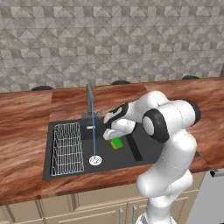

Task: Soak the sponge with water for a few seconds and then drop it inside the sink.

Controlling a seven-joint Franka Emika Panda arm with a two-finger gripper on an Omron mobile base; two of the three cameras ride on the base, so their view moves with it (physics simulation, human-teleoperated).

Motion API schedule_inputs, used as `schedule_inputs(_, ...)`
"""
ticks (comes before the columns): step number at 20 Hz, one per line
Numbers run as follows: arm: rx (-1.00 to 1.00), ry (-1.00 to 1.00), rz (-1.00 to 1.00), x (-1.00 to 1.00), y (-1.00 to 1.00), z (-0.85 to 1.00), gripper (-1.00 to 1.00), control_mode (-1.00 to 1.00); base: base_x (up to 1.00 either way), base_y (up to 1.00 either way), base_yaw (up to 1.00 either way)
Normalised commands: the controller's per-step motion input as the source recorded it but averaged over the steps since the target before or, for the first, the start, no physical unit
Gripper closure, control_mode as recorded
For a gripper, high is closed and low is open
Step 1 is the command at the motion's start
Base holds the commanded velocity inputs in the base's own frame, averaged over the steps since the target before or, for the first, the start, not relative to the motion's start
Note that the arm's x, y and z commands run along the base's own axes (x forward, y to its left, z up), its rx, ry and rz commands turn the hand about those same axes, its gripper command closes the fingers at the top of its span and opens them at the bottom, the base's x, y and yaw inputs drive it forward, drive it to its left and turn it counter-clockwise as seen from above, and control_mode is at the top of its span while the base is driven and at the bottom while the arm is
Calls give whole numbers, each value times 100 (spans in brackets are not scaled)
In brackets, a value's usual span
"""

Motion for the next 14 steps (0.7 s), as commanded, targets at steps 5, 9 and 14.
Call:
schedule_inputs(5,0,0,-1,17,0,-40,100,-100,0,0,0)
schedule_inputs(9,0,0,-2,14,0,-28,100,-100,0,0,0)
schedule_inputs(14,-1,0,-3,10,0,-5,100,-100,0,0,0)
